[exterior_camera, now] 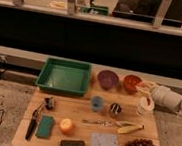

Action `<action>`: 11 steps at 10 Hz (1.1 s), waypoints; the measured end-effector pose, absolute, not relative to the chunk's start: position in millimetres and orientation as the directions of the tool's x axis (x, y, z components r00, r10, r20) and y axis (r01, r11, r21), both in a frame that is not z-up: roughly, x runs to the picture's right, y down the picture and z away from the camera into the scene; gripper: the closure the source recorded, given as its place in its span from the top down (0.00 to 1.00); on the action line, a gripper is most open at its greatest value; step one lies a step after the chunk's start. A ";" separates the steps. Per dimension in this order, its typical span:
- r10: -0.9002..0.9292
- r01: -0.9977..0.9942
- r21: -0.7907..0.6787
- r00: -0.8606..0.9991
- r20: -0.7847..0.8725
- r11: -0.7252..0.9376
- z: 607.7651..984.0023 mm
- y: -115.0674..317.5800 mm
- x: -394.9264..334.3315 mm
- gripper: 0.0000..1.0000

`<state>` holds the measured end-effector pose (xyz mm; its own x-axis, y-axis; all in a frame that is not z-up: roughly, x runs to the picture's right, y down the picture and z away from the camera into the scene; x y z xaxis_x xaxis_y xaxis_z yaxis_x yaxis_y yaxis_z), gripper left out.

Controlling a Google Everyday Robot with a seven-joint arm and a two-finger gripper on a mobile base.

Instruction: Place pepper in paper cup

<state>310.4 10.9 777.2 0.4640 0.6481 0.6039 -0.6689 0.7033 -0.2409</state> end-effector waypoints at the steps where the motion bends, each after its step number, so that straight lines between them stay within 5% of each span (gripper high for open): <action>1: 0.649 -0.669 -0.241 0.465 0.602 0.703 777.5 12.5 311.5 0.07; 11: 0.664 -0.668 -0.258 0.469 0.583 0.698 779.6 28.6 313.2 0.07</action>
